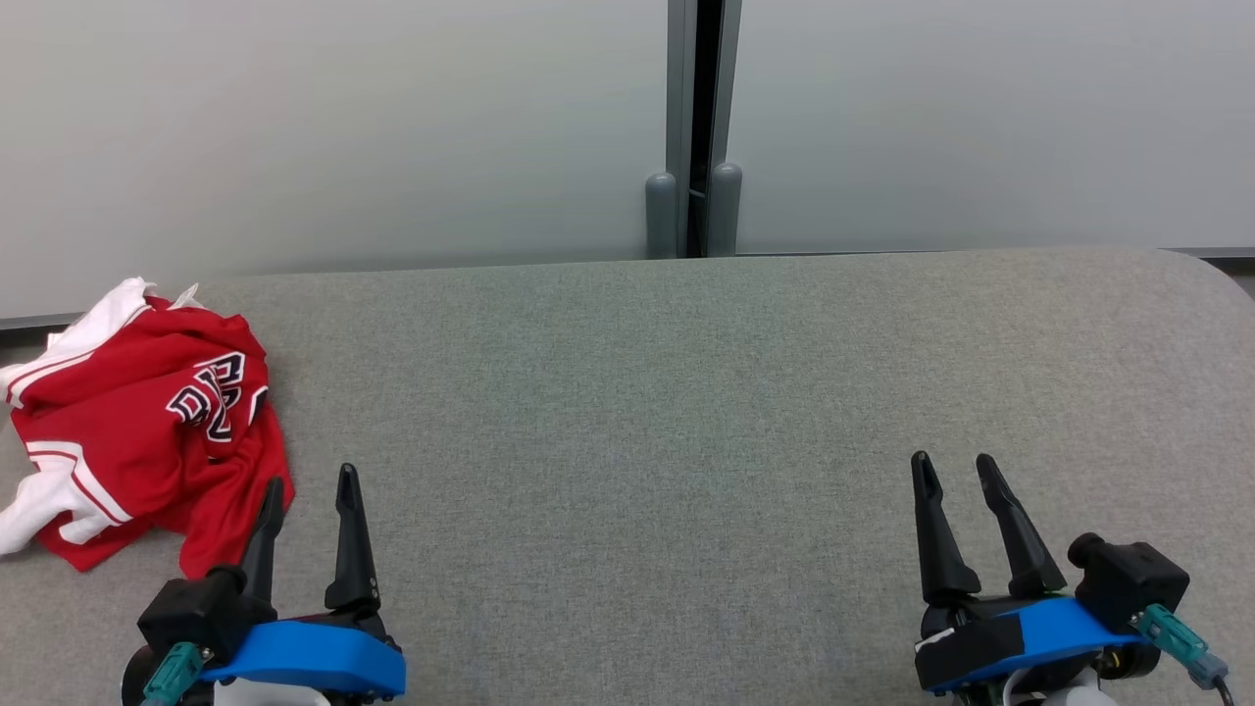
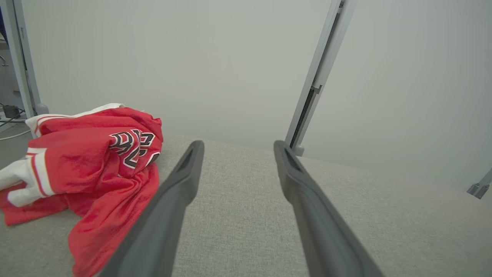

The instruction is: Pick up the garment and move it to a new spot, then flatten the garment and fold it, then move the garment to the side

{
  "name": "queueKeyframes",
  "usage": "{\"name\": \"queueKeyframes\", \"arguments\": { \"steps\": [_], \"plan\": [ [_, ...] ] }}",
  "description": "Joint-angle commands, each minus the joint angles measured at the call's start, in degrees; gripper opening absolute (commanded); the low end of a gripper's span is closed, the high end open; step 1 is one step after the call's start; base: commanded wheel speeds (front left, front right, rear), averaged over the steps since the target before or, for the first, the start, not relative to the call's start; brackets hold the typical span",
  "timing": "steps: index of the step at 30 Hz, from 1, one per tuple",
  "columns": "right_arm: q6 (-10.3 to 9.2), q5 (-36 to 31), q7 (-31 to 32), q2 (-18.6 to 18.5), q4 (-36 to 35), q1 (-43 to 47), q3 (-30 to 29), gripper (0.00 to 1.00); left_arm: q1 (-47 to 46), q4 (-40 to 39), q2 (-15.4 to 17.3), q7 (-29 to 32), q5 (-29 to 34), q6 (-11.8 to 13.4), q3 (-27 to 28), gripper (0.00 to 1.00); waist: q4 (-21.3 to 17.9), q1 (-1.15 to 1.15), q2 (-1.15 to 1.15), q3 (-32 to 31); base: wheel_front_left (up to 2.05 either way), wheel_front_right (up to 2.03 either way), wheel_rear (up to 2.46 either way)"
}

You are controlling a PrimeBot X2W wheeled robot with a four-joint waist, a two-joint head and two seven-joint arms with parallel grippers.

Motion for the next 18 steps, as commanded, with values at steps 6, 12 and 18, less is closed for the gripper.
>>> {"name": "queueKeyframes", "arguments": {
  "steps": [6, 12, 18],
  "plan": [
    [0.02, -3.89, -1.2, -0.21, 0.1, -0.41, -0.01, 1.0, -0.58, 0.76, 0.43, -1.26, 3.51, -0.3, -0.29, 1.0, -0.01, 0.0, 0.0, 0.0, 0.0, 0.0, 0.0],
    [0.02, -6.77, -1.88, -0.22, 0.42, -0.46, 0.17, 1.0, -0.59, 1.33, 0.46, -1.98, 6.0, -0.26, -0.46, 1.0, -0.1, 0.0, 0.0, -0.09, 0.0, 0.0, 0.0],
    [0.01, -9.52, -2.6, -0.22, 0.76, -0.41, 0.42, 1.0, -0.67, 1.78, 0.5, -2.59, 8.1, -0.01, -0.85, 1.0, -0.06, 0.0, 0.0, -0.2, 0.0, 0.0, 0.0]
  ]
}}
